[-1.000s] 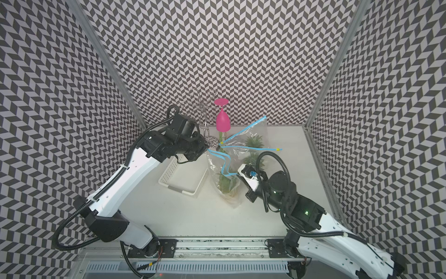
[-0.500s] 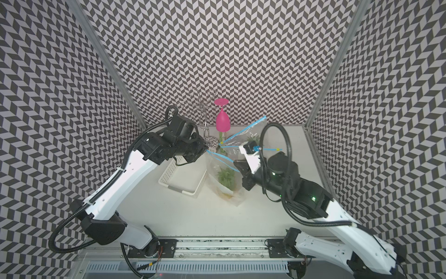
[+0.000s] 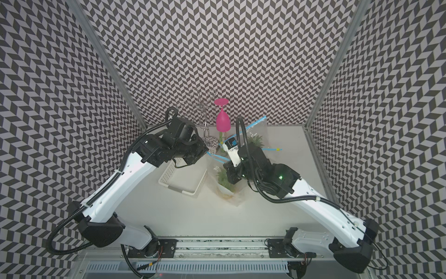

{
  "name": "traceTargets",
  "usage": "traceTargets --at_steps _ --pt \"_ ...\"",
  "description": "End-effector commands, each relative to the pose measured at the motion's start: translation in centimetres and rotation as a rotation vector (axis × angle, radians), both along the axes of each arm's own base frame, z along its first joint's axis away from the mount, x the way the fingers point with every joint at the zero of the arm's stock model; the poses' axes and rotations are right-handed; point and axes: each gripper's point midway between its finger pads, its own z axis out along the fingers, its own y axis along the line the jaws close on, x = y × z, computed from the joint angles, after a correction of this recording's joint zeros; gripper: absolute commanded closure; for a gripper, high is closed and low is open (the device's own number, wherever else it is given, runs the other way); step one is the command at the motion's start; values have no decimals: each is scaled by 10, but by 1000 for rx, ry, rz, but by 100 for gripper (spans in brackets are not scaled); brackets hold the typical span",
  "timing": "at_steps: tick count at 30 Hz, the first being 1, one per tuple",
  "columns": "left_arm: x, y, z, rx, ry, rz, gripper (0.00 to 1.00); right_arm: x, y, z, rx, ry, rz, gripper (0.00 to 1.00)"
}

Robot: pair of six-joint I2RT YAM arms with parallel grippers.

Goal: Open the zip-top bag and take out the pineapple
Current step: Open the zipper of the food storage bag at the center of the board.

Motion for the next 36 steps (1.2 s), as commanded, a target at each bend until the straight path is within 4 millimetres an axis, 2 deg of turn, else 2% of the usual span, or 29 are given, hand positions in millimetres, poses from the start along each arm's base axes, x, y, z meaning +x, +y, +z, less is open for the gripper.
traceTargets --at_steps 1,7,15,20,24,29,33,36 --pt "-5 4 6 0 -25 -1 100 -2 -1 29 80 -21 -2 100" --pt "-7 2 5 2 -20 -6 100 1 -7 12 73 40 -20 100" --pt "-12 -1 8 -11 -22 -14 100 19 -14 -1 51 72 -67 100" --pt "-15 -4 9 -16 -21 -22 100 13 -9 -27 -3 146 -36 100" --pt "-19 -8 9 -26 -19 -37 100 18 -20 -39 -13 140 -119 100" --pt "-32 -12 5 -31 -5 -67 100 30 -27 -58 -62 174 -223 80" --pt "-43 -13 -2 -37 11 -83 100 23 -16 -74 -86 272 -225 68" --pt "-49 -11 -8 -34 23 -87 99 17 -3 -75 -71 286 -211 57"
